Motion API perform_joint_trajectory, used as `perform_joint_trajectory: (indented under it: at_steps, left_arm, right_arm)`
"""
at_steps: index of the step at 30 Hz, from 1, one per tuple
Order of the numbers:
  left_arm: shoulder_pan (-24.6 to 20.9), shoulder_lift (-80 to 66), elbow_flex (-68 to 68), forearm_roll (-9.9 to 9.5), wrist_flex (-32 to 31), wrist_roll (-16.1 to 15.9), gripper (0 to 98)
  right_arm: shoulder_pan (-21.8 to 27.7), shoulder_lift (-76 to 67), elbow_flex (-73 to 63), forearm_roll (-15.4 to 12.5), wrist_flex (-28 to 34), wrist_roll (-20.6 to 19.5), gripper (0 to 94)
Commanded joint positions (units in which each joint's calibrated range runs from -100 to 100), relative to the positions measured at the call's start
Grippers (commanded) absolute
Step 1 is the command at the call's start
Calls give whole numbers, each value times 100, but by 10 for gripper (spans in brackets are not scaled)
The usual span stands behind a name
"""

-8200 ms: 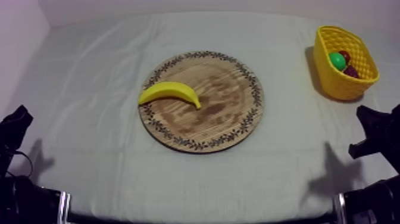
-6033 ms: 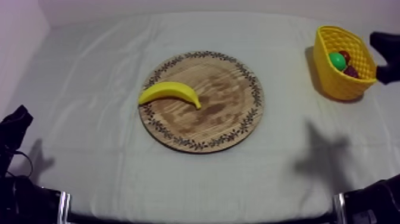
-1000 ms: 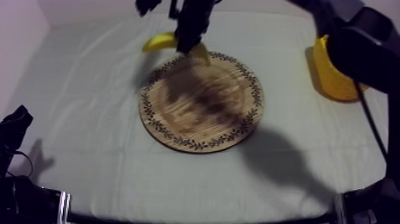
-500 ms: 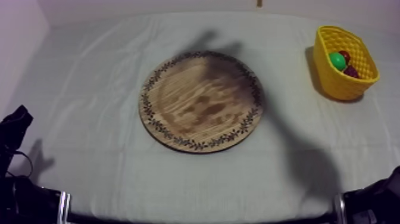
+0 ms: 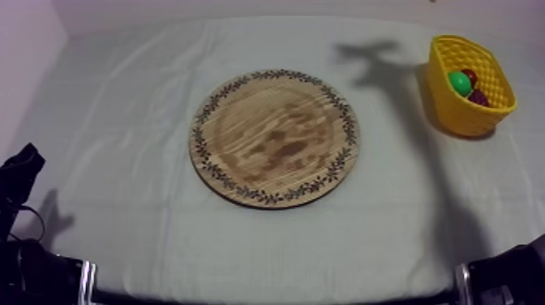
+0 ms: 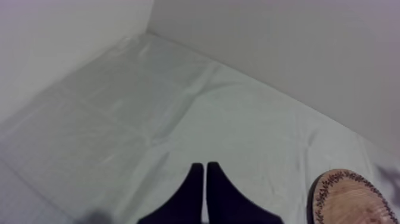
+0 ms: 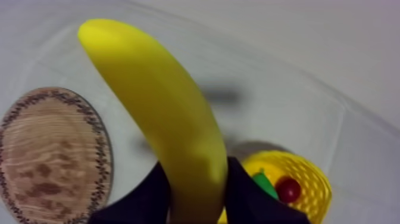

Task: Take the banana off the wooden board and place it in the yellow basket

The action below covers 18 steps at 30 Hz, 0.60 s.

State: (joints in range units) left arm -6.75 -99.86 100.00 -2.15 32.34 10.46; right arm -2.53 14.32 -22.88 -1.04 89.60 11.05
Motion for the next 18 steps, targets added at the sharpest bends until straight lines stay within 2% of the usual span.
perform_joint_trajectory:
  at_steps: [1, 8, 12, 15, 18]
  left_arm:
    - [-2, 4, 0, 3, 0, 2, 1]
    - [-2, 4, 0, 3, 0, 2, 1]
    - [-2, 4, 0, 3, 0, 2, 1]
    - [-2, 4, 0, 3, 0, 2, 1]
    - [-2, 4, 0, 3, 0, 2, 1]
  right_arm:
    - [299, -28, 414, 23, -159, 36, 99]
    - [747, -59, 1187, 182, -600, 22, 107]
    - [904, -57, 1592, 255, -764, 59, 152]
    - [986, -76, 1894, 279, -913, 95, 273]
    - [1039, -131, 2125, 291, -1008, 124, 497]
